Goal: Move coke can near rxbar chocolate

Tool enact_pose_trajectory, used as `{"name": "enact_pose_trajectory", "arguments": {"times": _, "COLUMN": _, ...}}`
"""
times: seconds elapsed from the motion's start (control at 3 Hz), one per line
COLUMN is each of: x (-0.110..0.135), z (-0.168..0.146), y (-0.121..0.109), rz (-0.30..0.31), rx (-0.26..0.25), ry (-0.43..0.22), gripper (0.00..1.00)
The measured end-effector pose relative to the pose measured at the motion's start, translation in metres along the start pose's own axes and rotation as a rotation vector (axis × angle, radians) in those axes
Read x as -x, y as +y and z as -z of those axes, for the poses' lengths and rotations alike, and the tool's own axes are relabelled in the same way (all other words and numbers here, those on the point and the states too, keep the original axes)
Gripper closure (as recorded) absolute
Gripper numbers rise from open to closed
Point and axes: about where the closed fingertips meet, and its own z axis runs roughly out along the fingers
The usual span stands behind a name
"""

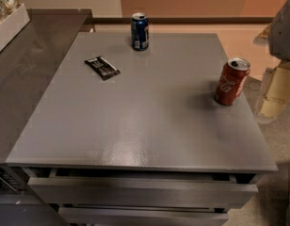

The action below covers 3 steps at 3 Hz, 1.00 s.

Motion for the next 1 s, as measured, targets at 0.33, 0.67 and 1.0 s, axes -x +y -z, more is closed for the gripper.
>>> {"name": "enact_pose_trajectory", "arguments": {"times": 0.33, "x": 0.000, "z": 0.006, "y": -0.008, "rz": 0.001, "rx": -0.008, "ry": -0.055, "gripper": 0.00}}
{"name": "enact_pose_trajectory", "arguments": {"times": 0.67, "x": -0.007, "z": -0.001, "y": -0.027, "rz": -0.040, "rx": -0.009, "ry": -0.149, "gripper": 0.00}}
{"name": "enact_pose_trajectory", "arguments": {"times": 1.0, "x": -0.011, "z": -0.015, "y": -0.046, "rz": -0.072, "rx": -0.012, "ry": -0.230, "gripper": 0.00}}
